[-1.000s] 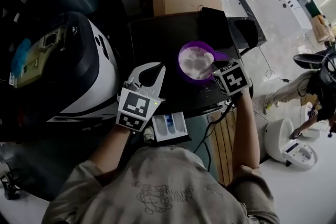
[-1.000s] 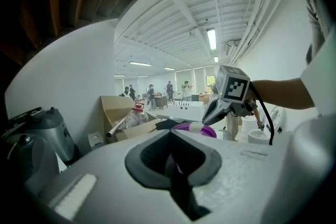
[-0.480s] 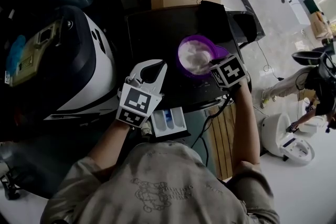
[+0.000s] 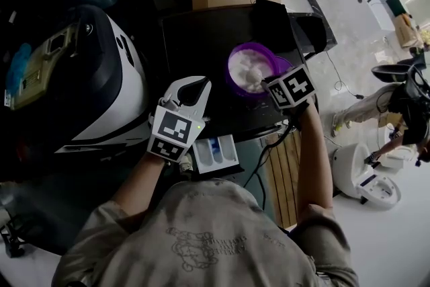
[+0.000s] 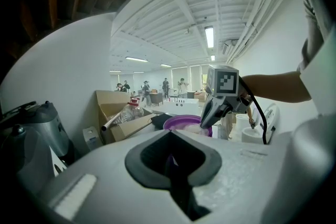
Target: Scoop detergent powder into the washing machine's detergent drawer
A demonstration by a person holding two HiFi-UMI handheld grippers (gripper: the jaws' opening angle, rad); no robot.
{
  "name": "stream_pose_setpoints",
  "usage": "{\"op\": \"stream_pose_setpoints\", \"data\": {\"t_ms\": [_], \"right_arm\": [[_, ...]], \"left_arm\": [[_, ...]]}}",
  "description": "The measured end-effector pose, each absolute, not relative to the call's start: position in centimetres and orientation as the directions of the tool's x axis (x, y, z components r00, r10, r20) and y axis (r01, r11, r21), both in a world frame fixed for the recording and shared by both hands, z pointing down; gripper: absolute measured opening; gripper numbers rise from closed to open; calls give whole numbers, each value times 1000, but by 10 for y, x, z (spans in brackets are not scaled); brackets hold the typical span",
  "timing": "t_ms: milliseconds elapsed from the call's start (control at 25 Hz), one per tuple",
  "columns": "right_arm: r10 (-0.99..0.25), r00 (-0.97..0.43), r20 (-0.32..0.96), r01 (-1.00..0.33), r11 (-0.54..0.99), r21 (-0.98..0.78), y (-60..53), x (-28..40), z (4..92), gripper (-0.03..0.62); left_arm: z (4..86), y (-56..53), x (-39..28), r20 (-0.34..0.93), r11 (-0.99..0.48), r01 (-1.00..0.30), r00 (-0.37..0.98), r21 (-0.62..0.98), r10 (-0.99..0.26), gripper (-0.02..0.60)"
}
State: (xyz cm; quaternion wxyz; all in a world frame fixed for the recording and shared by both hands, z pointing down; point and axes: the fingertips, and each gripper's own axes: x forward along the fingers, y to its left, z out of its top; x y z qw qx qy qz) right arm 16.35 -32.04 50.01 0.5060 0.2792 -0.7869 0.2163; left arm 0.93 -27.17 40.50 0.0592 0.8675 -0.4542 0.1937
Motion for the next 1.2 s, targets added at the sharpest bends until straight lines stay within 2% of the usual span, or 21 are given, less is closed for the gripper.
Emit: {"op": "stream_pose_setpoints", "data": {"t_ms": [360, 520, 760, 1000, 1200], "right_arm": [[-118, -536, 836, -668, 665, -334, -308, 146, 498, 38], [-123, -643, 756, -675, 556, -484, -308, 142, 488, 38], [-169, -844, 509, -531, 395, -750, -308, 131, 473, 38], [-234, -928, 290, -354, 313, -881, -300, 122, 444, 38], [-291, -936, 199, -284, 290, -914, -293, 125, 427, 37]], "left_arm": [[410, -267, 1, 394, -570, -820, 507, -54, -766, 0], [412, -266, -3, 397, -565, -824, 503, -49, -767, 0], [408, -264, -6, 391, -566, -823, 505, -50, -770, 0], [404, -261, -5, 388, -569, -820, 506, -61, -770, 0], [398, -258, -3, 381, -574, -816, 509, -73, -772, 0]]}}
